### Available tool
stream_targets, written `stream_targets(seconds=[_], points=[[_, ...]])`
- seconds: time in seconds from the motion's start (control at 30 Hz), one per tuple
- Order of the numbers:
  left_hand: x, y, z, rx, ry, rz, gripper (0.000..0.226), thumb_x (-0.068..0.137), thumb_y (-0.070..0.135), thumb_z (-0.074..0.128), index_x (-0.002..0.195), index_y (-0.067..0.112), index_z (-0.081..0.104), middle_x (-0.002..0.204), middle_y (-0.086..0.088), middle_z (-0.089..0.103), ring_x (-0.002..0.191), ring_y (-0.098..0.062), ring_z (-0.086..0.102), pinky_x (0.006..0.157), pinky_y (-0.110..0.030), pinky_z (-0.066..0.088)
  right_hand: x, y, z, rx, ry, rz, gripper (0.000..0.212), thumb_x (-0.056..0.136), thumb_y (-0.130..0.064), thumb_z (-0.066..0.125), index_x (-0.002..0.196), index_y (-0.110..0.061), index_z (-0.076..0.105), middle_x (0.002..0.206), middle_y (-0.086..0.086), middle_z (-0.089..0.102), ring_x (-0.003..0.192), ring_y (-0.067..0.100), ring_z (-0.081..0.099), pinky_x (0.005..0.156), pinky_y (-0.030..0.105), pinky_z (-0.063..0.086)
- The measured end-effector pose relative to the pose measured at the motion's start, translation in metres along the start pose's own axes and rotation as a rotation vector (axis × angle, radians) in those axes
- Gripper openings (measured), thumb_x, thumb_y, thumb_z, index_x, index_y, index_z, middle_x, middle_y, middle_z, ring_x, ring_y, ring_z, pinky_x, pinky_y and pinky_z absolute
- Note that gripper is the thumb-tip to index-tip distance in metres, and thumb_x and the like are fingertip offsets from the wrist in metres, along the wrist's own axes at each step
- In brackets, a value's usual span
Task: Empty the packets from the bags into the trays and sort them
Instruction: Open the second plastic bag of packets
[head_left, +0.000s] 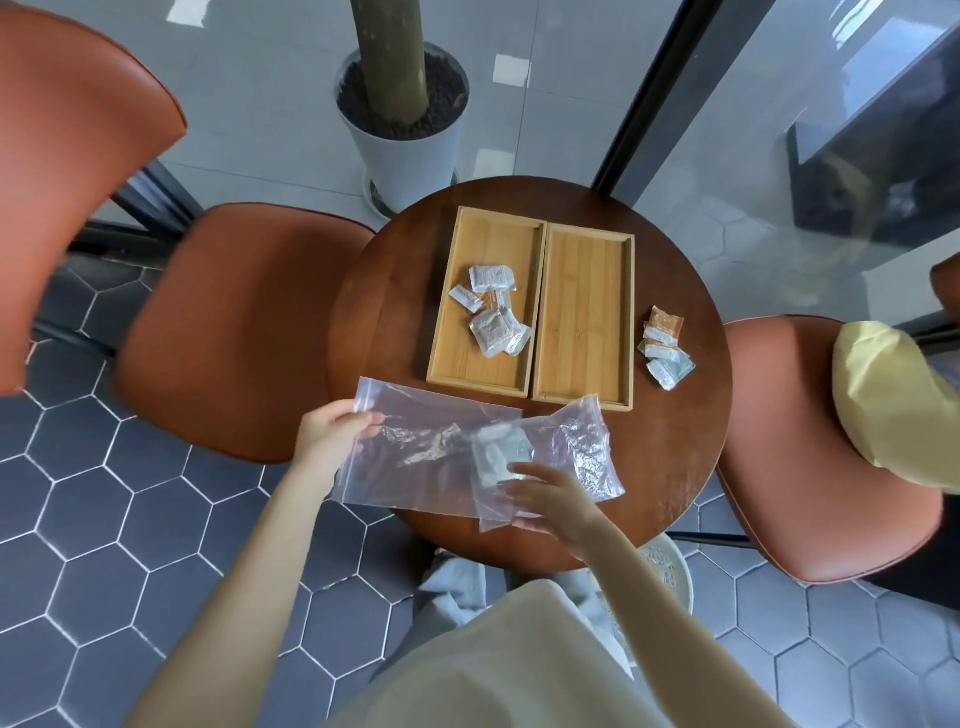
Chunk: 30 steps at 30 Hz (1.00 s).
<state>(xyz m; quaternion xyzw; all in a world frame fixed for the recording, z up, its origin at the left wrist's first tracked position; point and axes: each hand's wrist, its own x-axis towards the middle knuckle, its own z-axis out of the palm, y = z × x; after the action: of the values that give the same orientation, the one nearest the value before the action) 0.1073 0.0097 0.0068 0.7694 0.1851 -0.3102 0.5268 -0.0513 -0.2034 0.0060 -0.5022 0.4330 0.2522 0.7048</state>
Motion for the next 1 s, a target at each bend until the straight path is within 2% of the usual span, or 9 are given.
stream_targets(seconds=[0.13, 0.2, 0.3, 0.4, 0.5, 0.67, 0.8, 0.9, 1.0], points=[[0.015, -0.010, -0.001, 0.096, 0.133, 0.002, 0.028, 0.085, 0.006, 0.061, 0.113, 0.005, 0.061, 0.106, -0.016, 0.070, 0.077, -0.017, 0.066, 0.067, -0.024, 0.048, 0.013, 0.002, 0.020, -0.207, -0.013, 0.044, 0.035, 0.086, -0.002, 0.059, 0.121, -0.006, 0.053, 0.099, 0.009, 0.065, 0.074, 0.018, 0.066, 0.066, 0.028, 0.059], [0.016, -0.015, 0.003, 0.330, 0.197, 0.073, 0.039, 0.086, 0.014, 0.060, 0.123, 0.006, 0.054, 0.121, -0.018, 0.063, 0.102, -0.029, 0.063, 0.086, -0.037, 0.048, 0.018, 0.003, 0.029, -0.270, 0.061, 0.023, 0.043, 0.083, 0.004, 0.060, 0.123, -0.004, 0.049, 0.088, 0.010, 0.065, 0.065, 0.017, 0.064, 0.058, 0.023, 0.058], [0.005, -0.025, 0.016, 0.755, 0.255, 0.306, 0.052, 0.085, 0.021, 0.060, 0.132, 0.005, 0.044, 0.137, -0.021, 0.049, 0.125, -0.038, 0.045, 0.097, -0.050, 0.041, 0.026, 0.007, 0.038, -0.429, 0.221, -0.064, 0.045, 0.082, 0.000, 0.058, 0.126, -0.007, 0.050, 0.083, 0.012, 0.068, 0.072, 0.020, 0.064, 0.073, 0.032, 0.057], [-0.010, -0.045, 0.036, 1.013, 0.158, 0.541, 0.053, 0.085, 0.023, 0.060, 0.133, 0.007, 0.044, 0.143, -0.021, 0.041, 0.131, -0.038, 0.039, 0.103, -0.052, 0.038, 0.025, 0.007, 0.041, -0.510, 0.238, -0.118, 0.045, 0.085, -0.006, 0.055, 0.129, -0.010, 0.046, 0.087, 0.007, 0.067, 0.080, 0.017, 0.061, 0.073, 0.027, 0.053], [-0.024, -0.064, 0.057, 1.155, 0.002, 0.550, 0.058, 0.092, 0.033, 0.047, 0.143, 0.015, 0.028, 0.155, -0.013, 0.021, 0.143, -0.031, 0.018, 0.114, -0.050, 0.017, 0.021, 0.005, 0.040, -0.579, 0.230, -0.144, 0.045, 0.087, -0.009, 0.052, 0.131, -0.010, 0.045, 0.095, 0.012, 0.069, 0.078, 0.016, 0.058, 0.060, 0.016, 0.047], [-0.041, -0.091, 0.082, 1.235, -0.063, 0.563, 0.058, 0.093, 0.037, 0.044, 0.144, 0.018, 0.025, 0.155, -0.011, 0.019, 0.144, -0.029, 0.016, 0.114, -0.050, 0.019, 0.012, -0.002, 0.019, -0.755, 0.282, -0.152, 0.035, 0.088, -0.018, 0.050, 0.122, -0.013, 0.055, 0.114, 0.012, 0.066, 0.093, 0.025, 0.063, 0.080, 0.036, 0.056], [-0.040, -0.103, 0.089, 1.278, -0.124, 0.492, 0.061, 0.095, 0.040, 0.036, 0.147, 0.019, 0.011, 0.158, -0.009, 0.007, 0.145, -0.027, 0.007, 0.116, -0.049, 0.012, 0.003, -0.002, -0.018, -1.061, 0.576, -0.353, 0.031, 0.093, -0.015, 0.044, 0.122, -0.012, 0.055, 0.121, 0.008, 0.063, 0.110, 0.025, 0.056, 0.085, 0.036, 0.050], [-0.037, -0.107, 0.086, 1.320, -0.103, 0.502, 0.065, 0.090, 0.042, 0.049, 0.145, 0.020, 0.022, 0.155, -0.011, 0.019, 0.143, -0.029, 0.020, 0.112, -0.054, 0.020, 0.011, 0.011, -0.045, -1.196, 0.619, -0.290, 0.049, 0.095, -0.024, 0.040, 0.142, -0.014, 0.031, 0.149, 0.006, 0.037, 0.139, 0.024, 0.029, 0.111, 0.037, 0.030], [-0.034, -0.110, 0.085, 1.378, -0.108, 0.490, 0.070, 0.085, 0.045, 0.055, 0.143, 0.019, 0.027, 0.154, -0.011, 0.025, 0.141, -0.030, 0.026, 0.109, -0.055, 0.026, 0.020, 0.027, -0.061, -1.227, 0.574, -0.084, 0.063, 0.097, -0.037, 0.033, 0.149, -0.014, 0.004, 0.159, 0.008, 0.008, 0.146, 0.025, 0.003, 0.118, 0.039, 0.011]])
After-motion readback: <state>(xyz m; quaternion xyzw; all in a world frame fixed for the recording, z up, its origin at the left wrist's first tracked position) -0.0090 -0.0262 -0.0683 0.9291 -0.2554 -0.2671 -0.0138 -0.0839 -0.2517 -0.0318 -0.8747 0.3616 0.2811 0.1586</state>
